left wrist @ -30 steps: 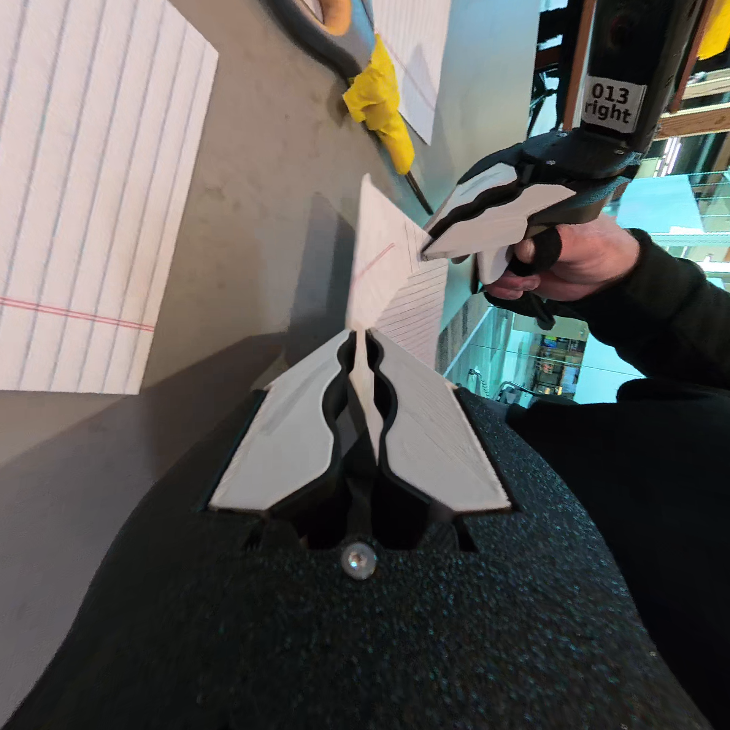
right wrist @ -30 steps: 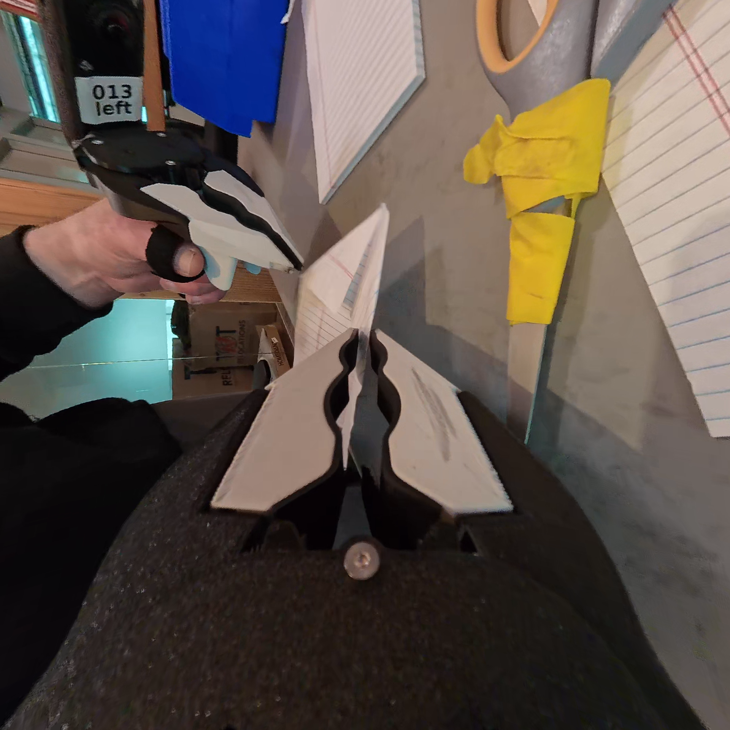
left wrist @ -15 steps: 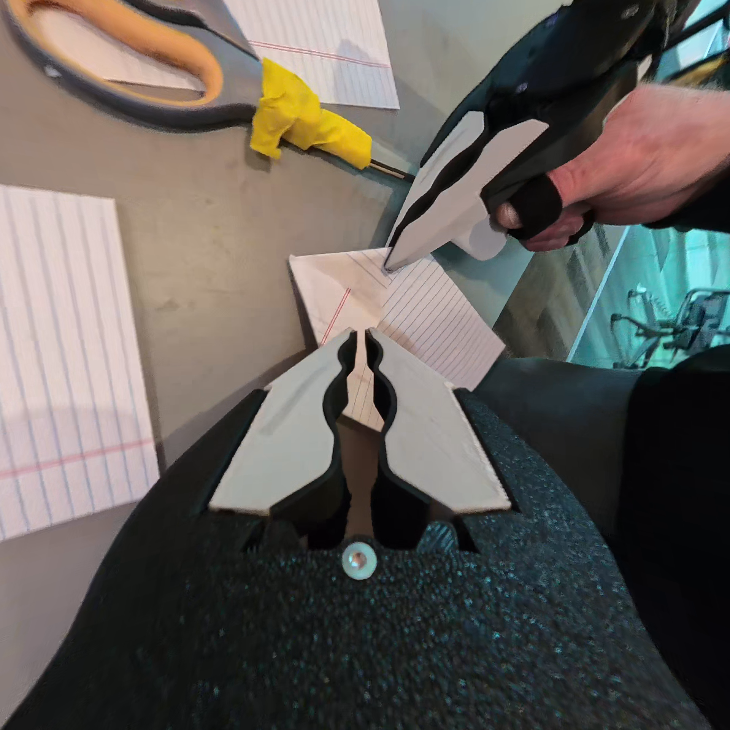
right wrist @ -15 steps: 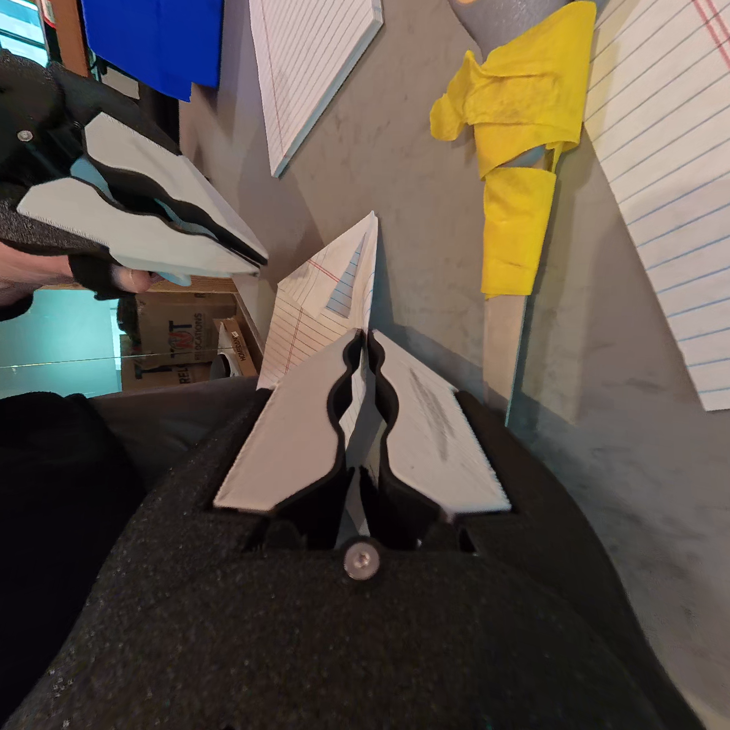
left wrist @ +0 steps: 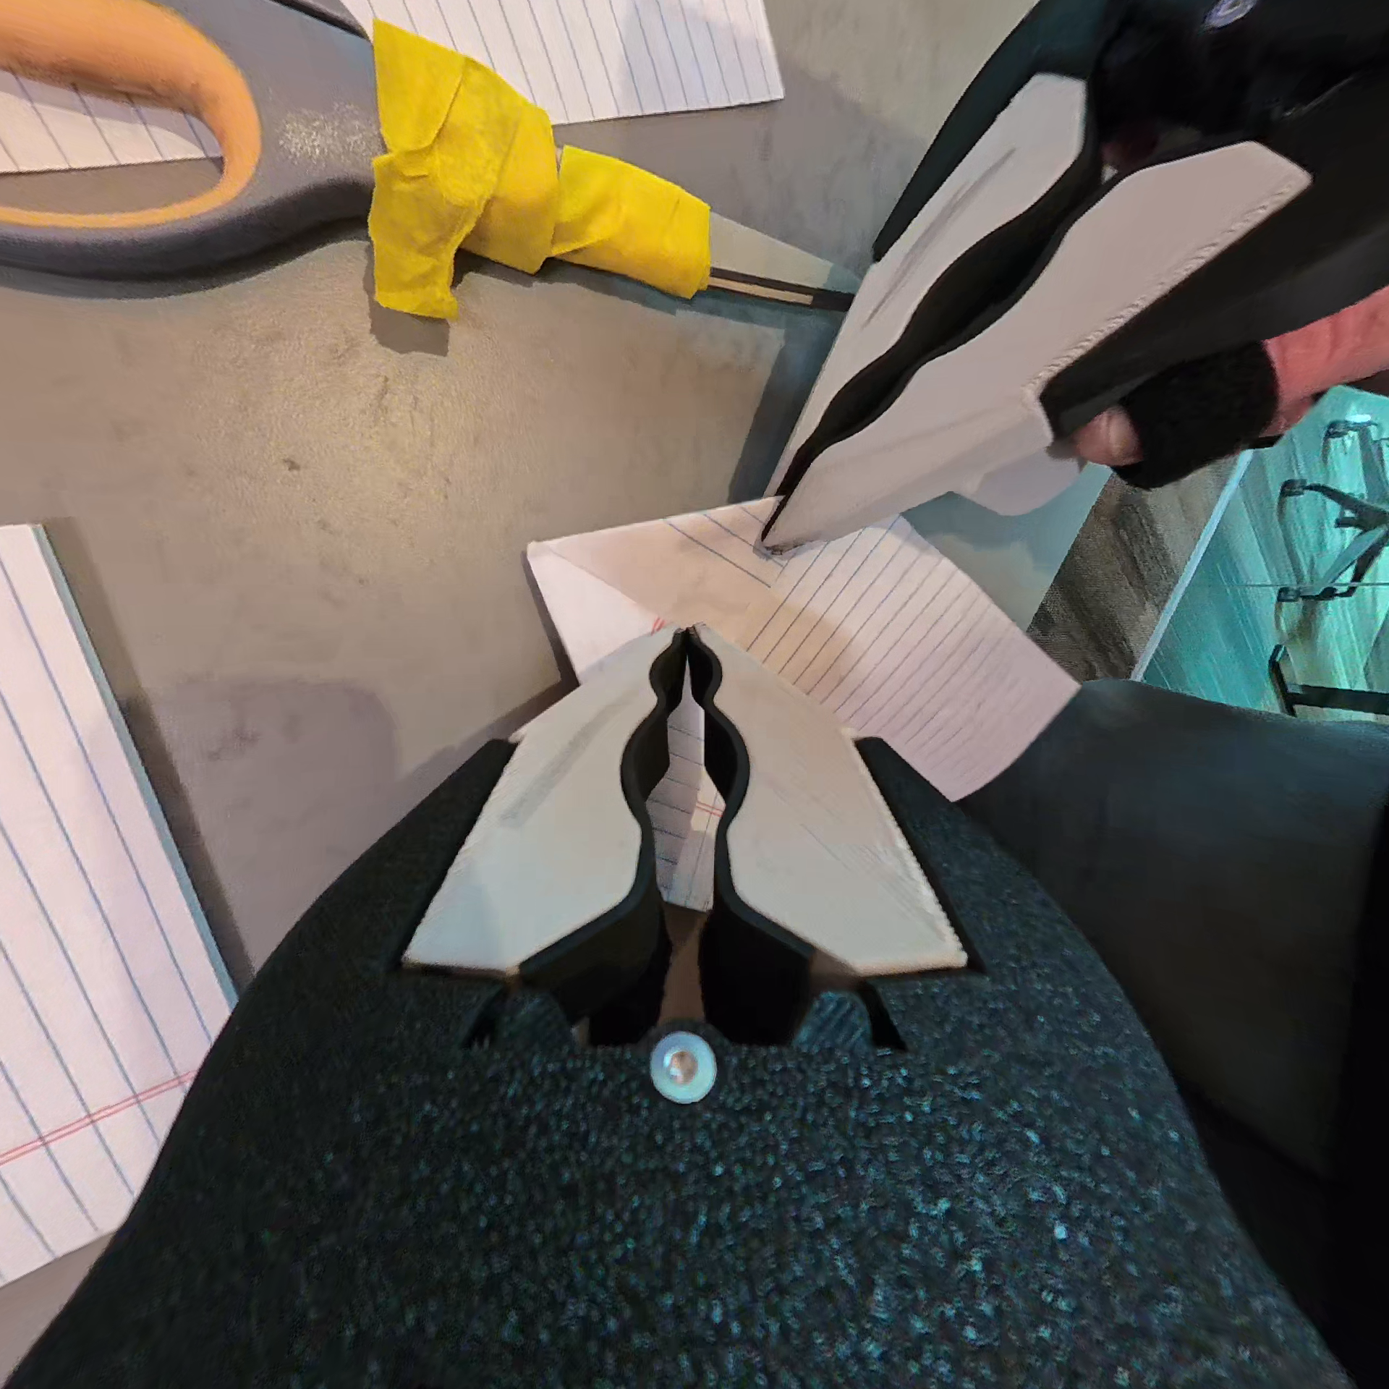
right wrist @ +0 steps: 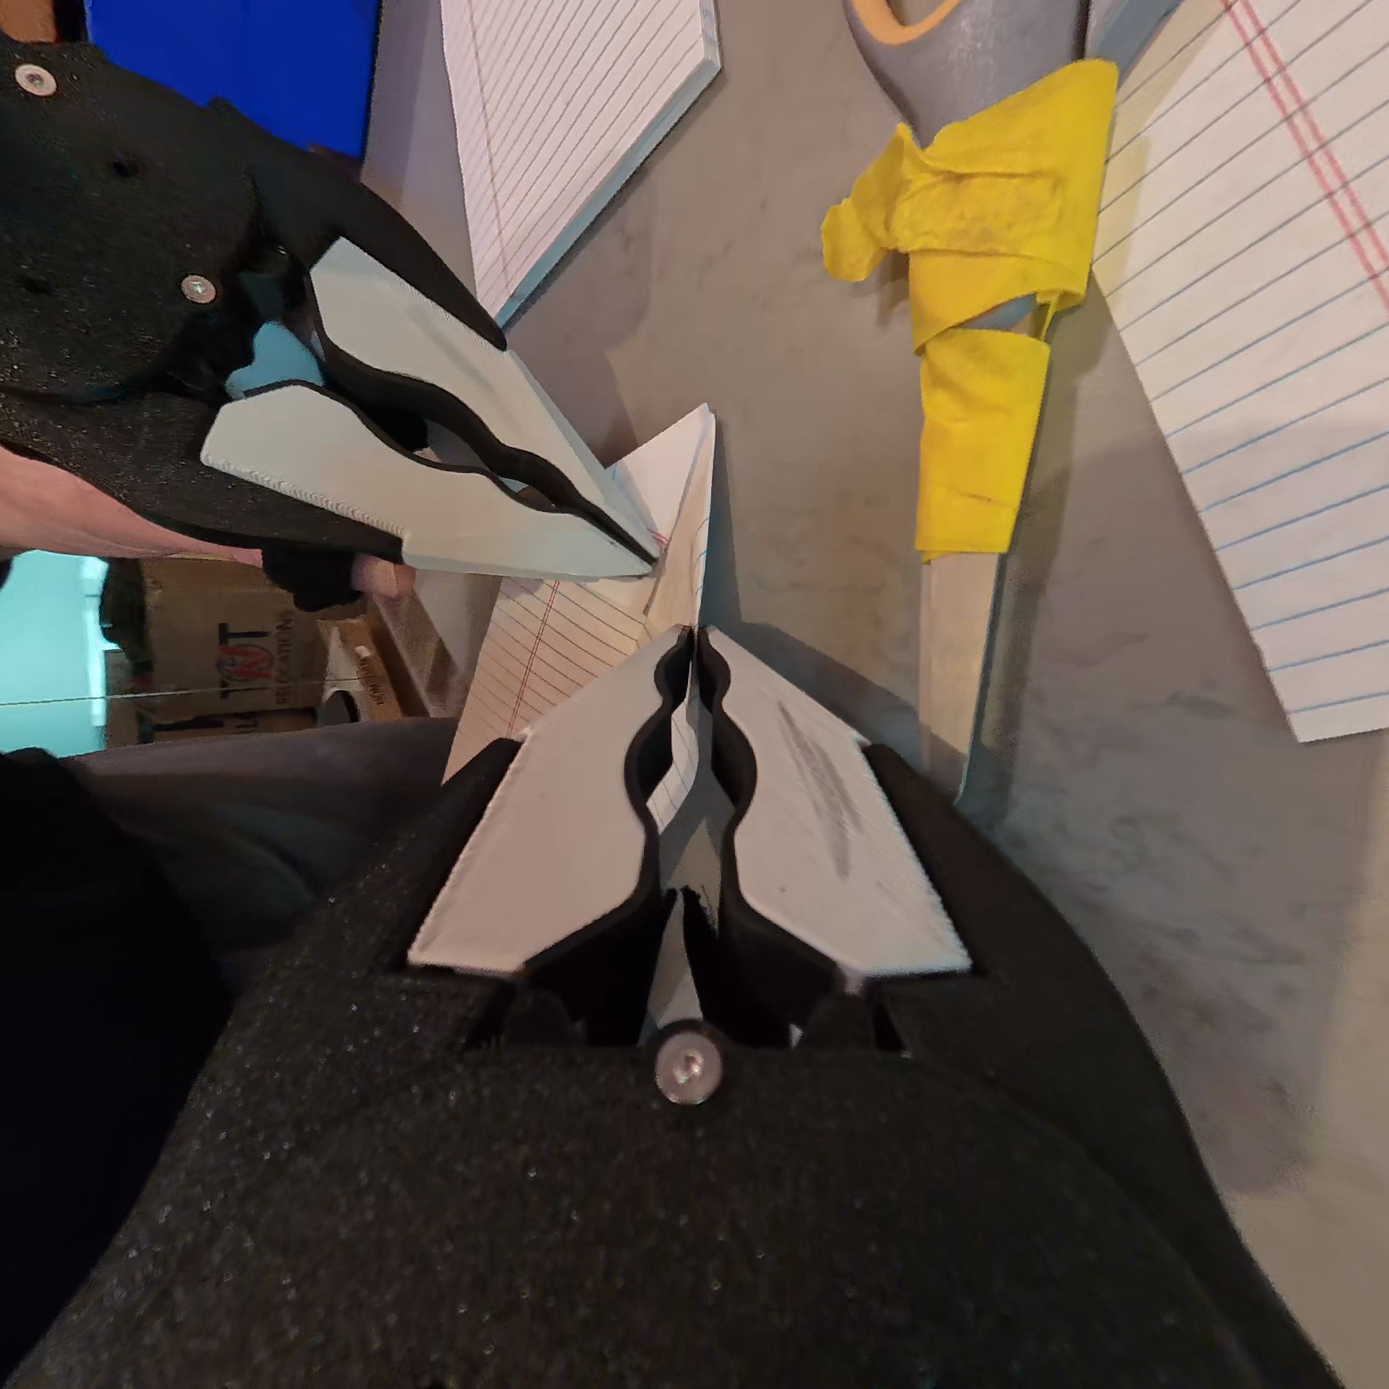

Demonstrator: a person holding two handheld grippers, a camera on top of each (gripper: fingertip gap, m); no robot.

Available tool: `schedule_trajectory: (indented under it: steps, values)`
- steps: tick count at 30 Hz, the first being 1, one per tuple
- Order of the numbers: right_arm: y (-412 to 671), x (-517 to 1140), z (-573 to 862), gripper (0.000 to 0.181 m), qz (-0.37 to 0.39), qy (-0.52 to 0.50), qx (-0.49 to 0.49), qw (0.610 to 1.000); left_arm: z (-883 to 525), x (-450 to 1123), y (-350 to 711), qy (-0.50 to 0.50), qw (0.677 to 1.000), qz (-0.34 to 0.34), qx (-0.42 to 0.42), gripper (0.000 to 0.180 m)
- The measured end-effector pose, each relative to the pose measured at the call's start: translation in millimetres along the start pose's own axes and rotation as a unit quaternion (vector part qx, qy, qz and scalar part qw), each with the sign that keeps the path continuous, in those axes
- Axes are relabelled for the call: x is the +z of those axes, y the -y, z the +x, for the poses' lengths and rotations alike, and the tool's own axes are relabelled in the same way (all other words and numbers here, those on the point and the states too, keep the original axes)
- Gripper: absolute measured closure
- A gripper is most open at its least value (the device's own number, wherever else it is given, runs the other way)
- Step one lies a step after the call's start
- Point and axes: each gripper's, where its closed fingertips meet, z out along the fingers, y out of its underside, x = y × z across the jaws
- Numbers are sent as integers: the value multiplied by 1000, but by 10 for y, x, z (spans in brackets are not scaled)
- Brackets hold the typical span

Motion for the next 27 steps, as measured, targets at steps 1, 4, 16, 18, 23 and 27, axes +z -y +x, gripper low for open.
schedule_trajectory:
  steps: [1,4,16,18,23,27]
  values:
    - [11,-6,11,181,1,-10,-8,1000,-17,13,-14,4,1000,-4,1,180]
    - [51,-21,2,180,4,-34,-36,999,-16,35,-11,-2,1000,-1,-6,180]
    - [171,-152,-109,174,25,-91,-138,986,-19,47,19,-17,1000,2,-26,180]
    - [131,-129,-100,174,15,-96,-146,985,-19,48,20,-18,999,2,-27,180]
    - [107,-89,-96,180,0,-114,-177,978,-19,51,23,-18,999,-2,-28,180]
    - [110,-79,-109,181,-11,-132,-206,970,-15,55,32,-18,999,-2,-30,180]
